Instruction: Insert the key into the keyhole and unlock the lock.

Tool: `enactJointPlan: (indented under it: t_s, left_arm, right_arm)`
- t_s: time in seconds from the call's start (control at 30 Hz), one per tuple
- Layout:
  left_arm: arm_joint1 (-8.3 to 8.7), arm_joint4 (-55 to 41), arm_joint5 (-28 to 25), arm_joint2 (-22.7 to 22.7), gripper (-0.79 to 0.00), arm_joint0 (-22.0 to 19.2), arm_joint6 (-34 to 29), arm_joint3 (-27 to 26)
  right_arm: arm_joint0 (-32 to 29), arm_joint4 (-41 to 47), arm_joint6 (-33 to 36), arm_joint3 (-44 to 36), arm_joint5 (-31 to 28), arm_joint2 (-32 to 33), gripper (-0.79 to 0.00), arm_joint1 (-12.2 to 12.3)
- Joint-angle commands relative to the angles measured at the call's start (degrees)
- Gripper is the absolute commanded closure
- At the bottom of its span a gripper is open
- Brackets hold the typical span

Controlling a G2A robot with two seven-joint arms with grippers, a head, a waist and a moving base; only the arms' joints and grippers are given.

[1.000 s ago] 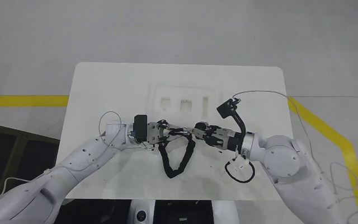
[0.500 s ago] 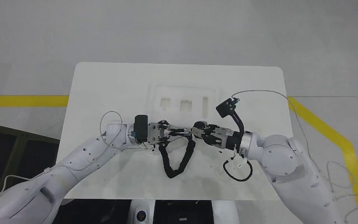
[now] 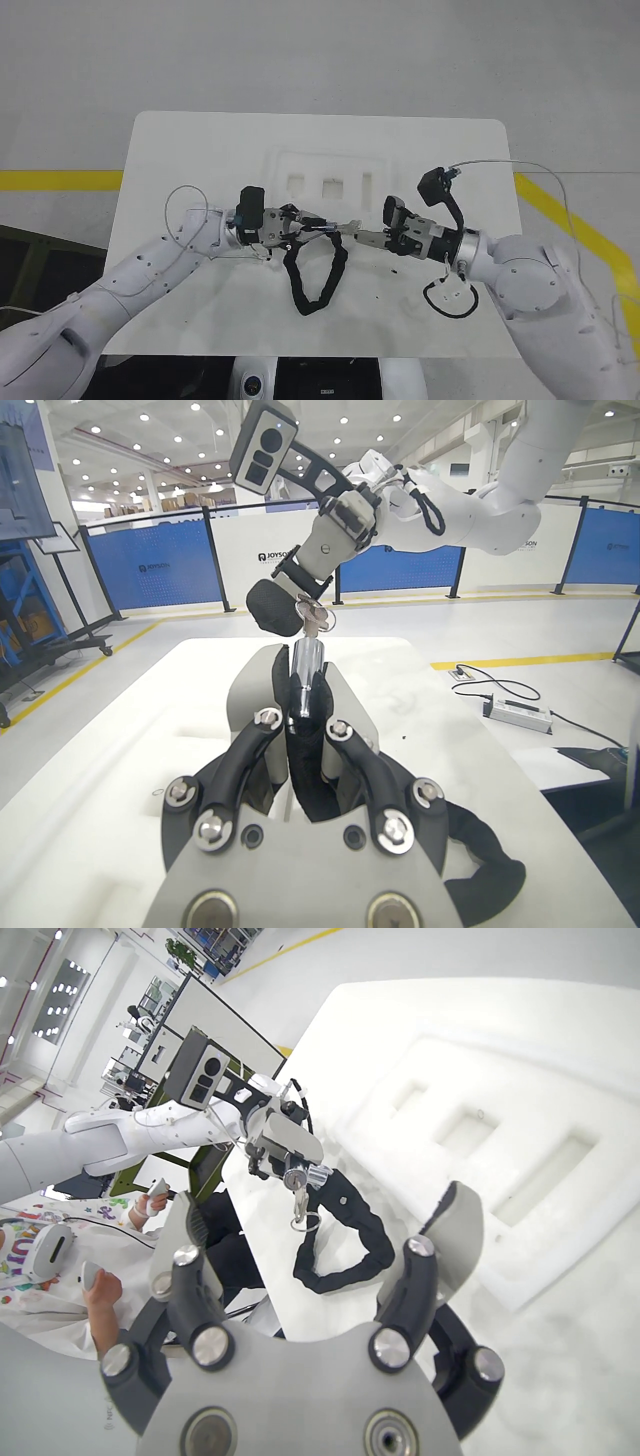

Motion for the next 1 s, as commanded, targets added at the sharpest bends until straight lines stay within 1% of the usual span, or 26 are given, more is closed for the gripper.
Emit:
enactJointPlan:
  t_s: [0.0,0.17,0.2,0.3,0.53,0.57,0.63,0.73,0.8,0.87,0.97]
  left_arm:
    - [0.67,-2.63,-3.67,-0.43,0.000,-0.67,-3.67,-0.75]
    - [1.97,-10.49,-11.95,-2.29,0.000,-1.46,-11.96,-2.13]
    - [2.18,-10.73,-11.95,-2.12,0.000,-1.49,-11.96,-2.21]
    - [2.74,-11.38,-11.95,-0.38,0.000,-2.41,-11.97,-2.13]
    - [3.76,-13.77,-11.95,6.66,0.000,-6.87,-11.97,-1.74]
    - [3.86,-14.28,-11.95,7.83,0.000,-7.59,-11.97,-1.80]
    - [4.02,-15.41,-11.95,10.10,0.000,-9.07,-11.97,-1.78]
    - [4.13,-17.14,-11.95,13.14,0.000,-11.28,-11.97,-1.89]
    - [4.13,-17.77,-11.95,13.46,0.000,-11.74,-12.08,-2.02]
    - [4.11,-18.07,-11.95,13.46,0.000,-11.77,-12.36,-2.16]
    - [4.06,-18.61,-11.95,13.46,0.000,-11.77,-12.99,-2.37]
  right_arm:
    - [-0.03,-0.95,0.29,0.57,-4.09,0.73,-0.785,0.20]
    - [0.20,-5.17,-0.45,2.17,-12.47,1.93,-0.785,0.59]
    - [0.10,-6.08,-0.82,2.76,-13.68,1.92,-0.785,0.63]
    - [0.07,-6.80,-1.19,3.50,-14.01,2.01,-0.785,0.66]
    - [0.13,-6.90,-1.57,3.27,-14.11,2.08,-0.785,0.65]
    - [0.25,-8.10,-2.55,2.75,-15.24,2.20,-0.785,0.65]
    - [0.76,-12.44,-3.40,2.21,-19.22,2.23,-0.785,0.77]
    - [1.65,-18.22,-7.08,2.87,-26.12,1.88,-0.785,0.76]
    - [2.27,-23.01,-10.16,3.80,-30.65,1.29,-0.785,0.65]
    - [2.80,-29.39,-13.32,4.13,-32.46,0.67,-0.785,0.44]
    - [2.93,-38.86,-19.82,3.99,-32.12,-0.60,-0.785,-0.06]
